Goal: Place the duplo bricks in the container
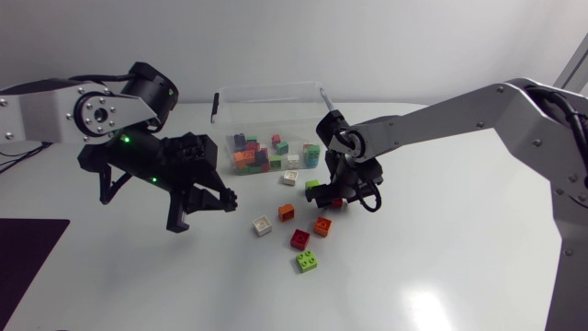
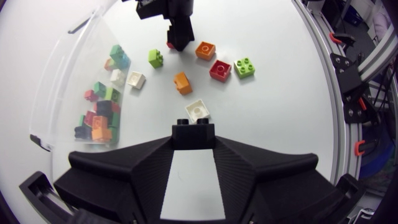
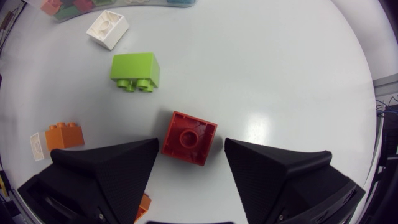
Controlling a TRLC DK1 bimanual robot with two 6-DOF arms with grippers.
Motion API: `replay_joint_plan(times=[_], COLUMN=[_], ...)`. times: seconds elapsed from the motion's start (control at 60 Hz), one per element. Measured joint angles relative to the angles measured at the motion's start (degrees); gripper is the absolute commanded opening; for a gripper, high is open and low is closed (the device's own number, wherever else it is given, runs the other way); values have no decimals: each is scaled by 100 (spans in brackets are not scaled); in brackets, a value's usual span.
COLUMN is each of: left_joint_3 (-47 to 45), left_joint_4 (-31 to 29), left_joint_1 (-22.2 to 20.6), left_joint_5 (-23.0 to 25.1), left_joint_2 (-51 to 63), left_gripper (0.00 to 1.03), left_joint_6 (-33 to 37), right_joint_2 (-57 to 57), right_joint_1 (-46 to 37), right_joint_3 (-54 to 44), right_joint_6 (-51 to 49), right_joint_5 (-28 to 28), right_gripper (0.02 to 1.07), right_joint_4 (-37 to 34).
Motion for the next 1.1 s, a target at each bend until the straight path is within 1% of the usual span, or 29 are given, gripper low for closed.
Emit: replay_joint_plan(times=[0.117, 0.2, 0.267, 0.333, 0.5, 0.717, 0.883, 1.017, 1.1], left_joint_3=[125, 179, 190, 269, 741, 1451, 2146, 2435, 2632], left_joint_4=[356, 629, 1034, 1270, 1547, 2031, 2260, 2686, 2806], left_joint_1=[0, 0, 15, 50, 118, 192, 225, 223, 212], left_joint_5=[-2, 0, -2, -2, -2, -59, -249, -498, -616], left_joint_2=[-83, -85, -85, -83, 42, 669, 1377, 1773, 1965], left_gripper=[40, 40, 40, 40, 40, 40, 40, 41, 42], left_joint_6=[-258, -426, -654, -863, -1283, -1967, -2417, -2734, -2914], right_joint_2=[31, 31, 31, 31, -122, -1075, -1475, -1591, -1620], right_joint_1=[0, -9, -11, -11, -9, 13, 46, 109, 146], right_joint_3=[52, 52, 52, 52, 39, 33, 227, 417, 507], right_joint_6=[74, 131, 149, 151, 146, -11, -181, -267, -330], right_joint_5=[24, 66, 114, 146, 319, 407, 247, 92, -22], right_gripper=[47, 34, 33, 32, 32, 33, 33, 33, 34], right_joint_4=[2, 2, 2, 4, 0, -7, -4, 55, 144])
